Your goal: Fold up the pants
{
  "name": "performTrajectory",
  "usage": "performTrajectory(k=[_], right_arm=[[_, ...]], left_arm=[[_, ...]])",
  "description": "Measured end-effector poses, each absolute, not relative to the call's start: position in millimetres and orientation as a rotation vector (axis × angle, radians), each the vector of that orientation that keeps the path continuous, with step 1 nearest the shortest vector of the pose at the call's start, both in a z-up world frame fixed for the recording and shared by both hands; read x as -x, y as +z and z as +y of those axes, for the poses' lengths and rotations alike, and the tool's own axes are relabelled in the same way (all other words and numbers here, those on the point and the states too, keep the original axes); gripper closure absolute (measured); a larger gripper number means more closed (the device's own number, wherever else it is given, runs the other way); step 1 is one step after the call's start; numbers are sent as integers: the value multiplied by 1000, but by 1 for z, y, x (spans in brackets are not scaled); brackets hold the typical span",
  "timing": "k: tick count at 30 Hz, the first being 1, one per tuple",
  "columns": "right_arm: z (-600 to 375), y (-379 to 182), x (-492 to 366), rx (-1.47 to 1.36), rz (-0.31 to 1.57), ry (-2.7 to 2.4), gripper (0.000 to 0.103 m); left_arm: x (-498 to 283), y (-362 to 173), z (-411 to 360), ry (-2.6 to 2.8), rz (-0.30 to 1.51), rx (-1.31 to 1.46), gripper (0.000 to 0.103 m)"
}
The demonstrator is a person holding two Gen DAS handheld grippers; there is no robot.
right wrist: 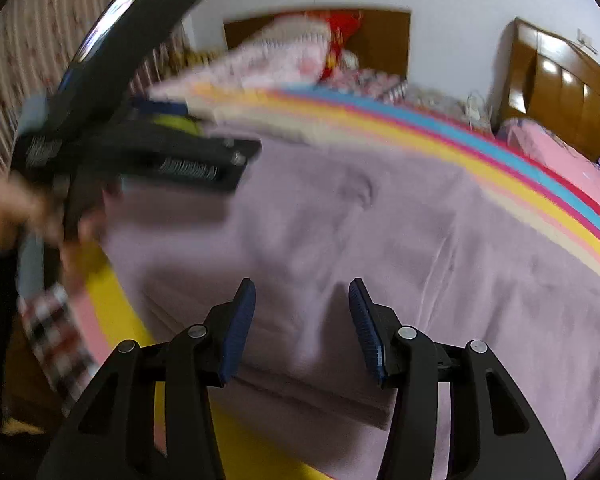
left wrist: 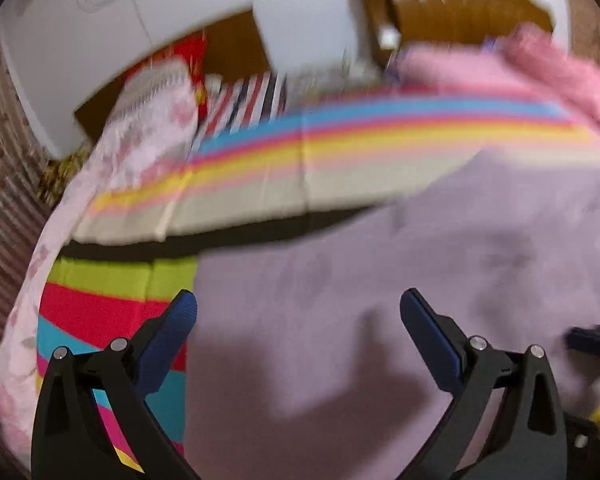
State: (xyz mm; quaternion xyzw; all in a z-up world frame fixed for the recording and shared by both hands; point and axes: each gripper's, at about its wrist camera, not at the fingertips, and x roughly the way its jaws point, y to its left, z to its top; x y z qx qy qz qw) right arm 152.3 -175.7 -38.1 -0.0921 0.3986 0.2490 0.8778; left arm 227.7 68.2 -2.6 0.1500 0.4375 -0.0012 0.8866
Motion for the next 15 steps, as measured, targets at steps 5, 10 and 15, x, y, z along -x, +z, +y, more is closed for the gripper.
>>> performTrajectory(k=[5,10,15], right_arm=[[-182,-36,-153,148,839,530,53],[-182,-22,-141,122,757,515,47],[-178,-42,-145,166,805,521,41]], left_arm=[[-224,-25,95,-62,893,-162,1],[-220,-25,91,-45,872,-186,1],[-223,-23,93,-45,860,-177,1]])
